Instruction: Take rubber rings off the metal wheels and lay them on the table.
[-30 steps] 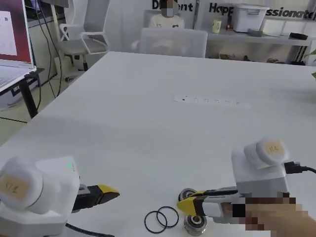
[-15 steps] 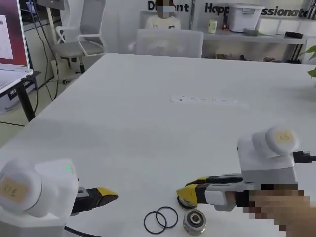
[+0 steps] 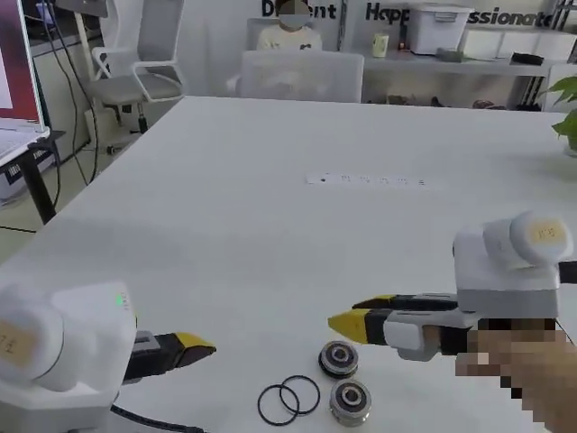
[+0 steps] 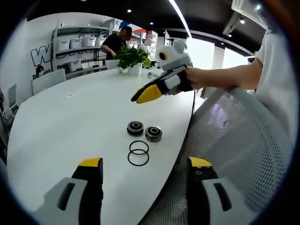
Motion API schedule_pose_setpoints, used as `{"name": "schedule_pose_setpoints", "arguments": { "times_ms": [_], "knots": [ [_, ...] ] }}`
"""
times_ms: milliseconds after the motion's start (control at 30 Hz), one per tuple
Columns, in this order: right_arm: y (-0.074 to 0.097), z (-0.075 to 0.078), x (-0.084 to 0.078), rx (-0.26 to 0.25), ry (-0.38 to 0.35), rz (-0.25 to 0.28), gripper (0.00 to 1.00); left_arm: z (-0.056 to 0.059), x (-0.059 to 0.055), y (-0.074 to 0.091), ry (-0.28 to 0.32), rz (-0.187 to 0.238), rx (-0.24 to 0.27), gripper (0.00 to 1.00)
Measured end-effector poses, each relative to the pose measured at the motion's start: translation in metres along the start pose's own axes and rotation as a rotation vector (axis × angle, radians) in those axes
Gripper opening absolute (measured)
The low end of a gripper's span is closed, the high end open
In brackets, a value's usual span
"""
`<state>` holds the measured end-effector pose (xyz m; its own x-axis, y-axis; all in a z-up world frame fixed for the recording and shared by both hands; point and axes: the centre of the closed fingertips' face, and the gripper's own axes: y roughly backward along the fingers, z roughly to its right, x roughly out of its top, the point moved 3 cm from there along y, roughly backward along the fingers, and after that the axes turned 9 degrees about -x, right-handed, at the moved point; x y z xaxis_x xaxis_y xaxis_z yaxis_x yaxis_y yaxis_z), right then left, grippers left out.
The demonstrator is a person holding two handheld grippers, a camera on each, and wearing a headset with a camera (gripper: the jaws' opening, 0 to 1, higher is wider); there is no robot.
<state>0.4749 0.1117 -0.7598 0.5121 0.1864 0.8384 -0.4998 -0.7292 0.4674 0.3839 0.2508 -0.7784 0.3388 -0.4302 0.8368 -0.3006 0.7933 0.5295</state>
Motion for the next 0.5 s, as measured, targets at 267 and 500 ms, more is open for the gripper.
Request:
{"name": "schedule_pose_setpoints", "arguments": {
  "times_ms": [267, 500],
  "knots": [
    [0.009, 0.016, 0.011, -0.046, -0.042, 0.056, 0.34, -0.012, 0.018, 0.006, -0.097, -0.051, 0.015, 0.67],
    [0.013, 0.023, 0.006, -0.073, -0.034, 0.038, 0.35, -0.026, 0.048, 0.007, -0.158, -0.014, 0.027, 0.62]
  ]
}}
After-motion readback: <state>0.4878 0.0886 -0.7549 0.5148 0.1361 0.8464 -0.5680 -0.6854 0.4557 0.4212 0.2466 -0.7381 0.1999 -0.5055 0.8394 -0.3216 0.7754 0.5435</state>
